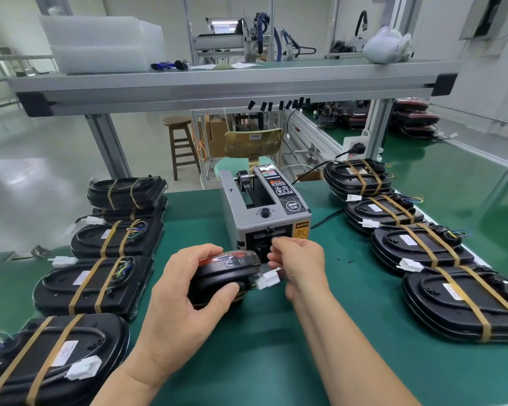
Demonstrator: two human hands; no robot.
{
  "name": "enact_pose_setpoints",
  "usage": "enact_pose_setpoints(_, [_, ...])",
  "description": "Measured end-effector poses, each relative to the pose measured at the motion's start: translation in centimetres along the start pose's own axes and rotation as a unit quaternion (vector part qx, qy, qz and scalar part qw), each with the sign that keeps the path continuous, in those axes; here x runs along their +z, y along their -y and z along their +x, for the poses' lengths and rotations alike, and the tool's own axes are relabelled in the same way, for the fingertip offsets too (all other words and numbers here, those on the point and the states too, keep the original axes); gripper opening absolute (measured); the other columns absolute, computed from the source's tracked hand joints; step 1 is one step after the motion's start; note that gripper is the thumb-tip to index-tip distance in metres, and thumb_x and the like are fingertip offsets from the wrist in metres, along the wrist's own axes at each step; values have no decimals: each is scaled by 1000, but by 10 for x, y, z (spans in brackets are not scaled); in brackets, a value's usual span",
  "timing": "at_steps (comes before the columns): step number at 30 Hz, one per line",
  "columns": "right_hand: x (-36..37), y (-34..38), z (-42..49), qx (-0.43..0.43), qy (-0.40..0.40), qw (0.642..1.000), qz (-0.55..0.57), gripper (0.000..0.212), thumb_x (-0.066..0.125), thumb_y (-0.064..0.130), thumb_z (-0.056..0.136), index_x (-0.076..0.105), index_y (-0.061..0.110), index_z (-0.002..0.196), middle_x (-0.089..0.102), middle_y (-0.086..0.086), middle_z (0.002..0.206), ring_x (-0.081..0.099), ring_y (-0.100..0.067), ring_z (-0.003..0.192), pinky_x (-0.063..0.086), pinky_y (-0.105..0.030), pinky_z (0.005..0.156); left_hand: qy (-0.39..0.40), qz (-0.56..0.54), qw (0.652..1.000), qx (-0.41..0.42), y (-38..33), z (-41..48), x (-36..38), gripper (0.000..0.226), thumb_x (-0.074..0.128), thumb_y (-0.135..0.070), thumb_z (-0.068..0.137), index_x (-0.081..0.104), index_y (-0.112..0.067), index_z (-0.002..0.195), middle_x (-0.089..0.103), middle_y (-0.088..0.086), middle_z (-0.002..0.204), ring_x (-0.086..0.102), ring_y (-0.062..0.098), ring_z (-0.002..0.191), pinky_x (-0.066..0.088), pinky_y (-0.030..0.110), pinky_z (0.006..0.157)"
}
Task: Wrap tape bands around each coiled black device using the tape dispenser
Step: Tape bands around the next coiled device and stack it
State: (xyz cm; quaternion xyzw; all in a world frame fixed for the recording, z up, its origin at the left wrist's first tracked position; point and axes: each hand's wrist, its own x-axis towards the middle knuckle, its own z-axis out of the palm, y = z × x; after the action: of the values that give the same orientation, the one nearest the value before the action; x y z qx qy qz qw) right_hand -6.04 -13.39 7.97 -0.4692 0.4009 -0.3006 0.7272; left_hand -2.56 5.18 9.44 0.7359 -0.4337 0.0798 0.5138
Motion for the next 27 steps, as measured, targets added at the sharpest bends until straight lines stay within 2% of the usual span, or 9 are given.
enact_pose_setpoints(7, [5, -6, 3, -8, -29, 999, 13, 9, 65, 4, 90, 63, 5, 81, 66, -8, 65, 59, -11, 42, 49, -20, 44, 0, 0, 1000, 3, 1, 1, 1, 47, 66, -42, 74, 60, -21, 115, 63, -9, 111, 60, 16, 106, 43, 17, 92])
enact_pose_setpoints(12, [9, -5, 2, -25, -64, 997, -34, 9, 64, 5, 83, 65, 8, 75, 63, 5, 49, 59, -6, 41, 45, -19, 43, -5, -12, 1000, -2, 4, 0, 2, 49, 65, -42, 74, 60, -18, 116, 63, -6, 112, 60, 17, 107, 44, 21, 94])
enact_pose_setpoints(14, [7, -4, -4, -22, -65, 998, -16, 9, 62, 7, 83, 64, 9, 74, 61, 5, 48, 58, -5, 42, 46, -19, 46, -11, -15, 1000, -2, 6, -2, 2, 49, 66, -42, 74, 61, -17, 117, 63, -4, 113, 60, 19, 107, 45, 24, 95])
enact_pose_setpoints(18, [-4, 11, -32, -37, -31, 995, 93, 14, 65, 5, 84, 64, 12, 72, 60, 1, 61, 55, -8, 52, 45, -15, 48, -33, -27, 999, 17, 6, -1, 7, 47, 67, -38, 77, 61, -18, 119, 64, -2, 114, 60, 23, 108, 47, 30, 96])
enact_pose_setpoints(20, [-6, 15, -54, -51, 20, 994, 98, 10, 74, 12, 77, 69, 15, 69, 64, 0, 68, 56, -9, 61, 47, -17, 58, -47, -38, 998, 33, 7, -1, 11, 44, 68, -33, 79, 61, -19, 121, 64, -1, 114, 61, 27, 108, 47, 35, 96])
enact_pose_setpoints(22, [-4, 15, -76, -56, 68, 990, 110, 7, 80, 18, 69, 74, 14, 71, 69, -8, 93, 61, -11, 76, 50, -23, 73, -63, -38, 996, 44, 8, -1, 14, 42, 68, -31, 80, 61, -24, 121, 64, -3, 115, 60, 29, 108, 47, 37, 96])
enact_pose_setpoints(23, [-2, 13, -84, -60, 74, 989, 117, 5, 82, 17, 69, 76, 17, 69, 68, -7, 106, 63, -8, 81, 49, -20, 74, -70, -37, 996, 46, 9, -1, 15, 41, 68, -31, 81, 60, -28, 121, 64, -5, 115, 60, 29, 108, 47, 38, 96])
enact_pose_setpoints(25, [2, 8, -93, -78, 63, 987, 124, 18, 80, 9, 76, 76, 17, 61, 64, 1, 117, 62, 3, 79, 46, -7, 66, -78, -38, 995, 50, 10, -1, 16, 41, 68, -31, 81, 59, -31, 121, 63, -7, 115, 61, 29, 109, 47, 40, 96])
enact_pose_setpoints(27, [6, 2, -96, -85, 58, 986, 133, 18, 76, 5, 79, 76, 11, 62, 63, 6, 118, 62, 7, 83, 44, -4, 63, -78, -37, 995, 53, 11, -1, 16, 41, 68, -32, 82, 58, -32, 122, 63, -9, 116, 61, 28, 110, 48, 42, 96])
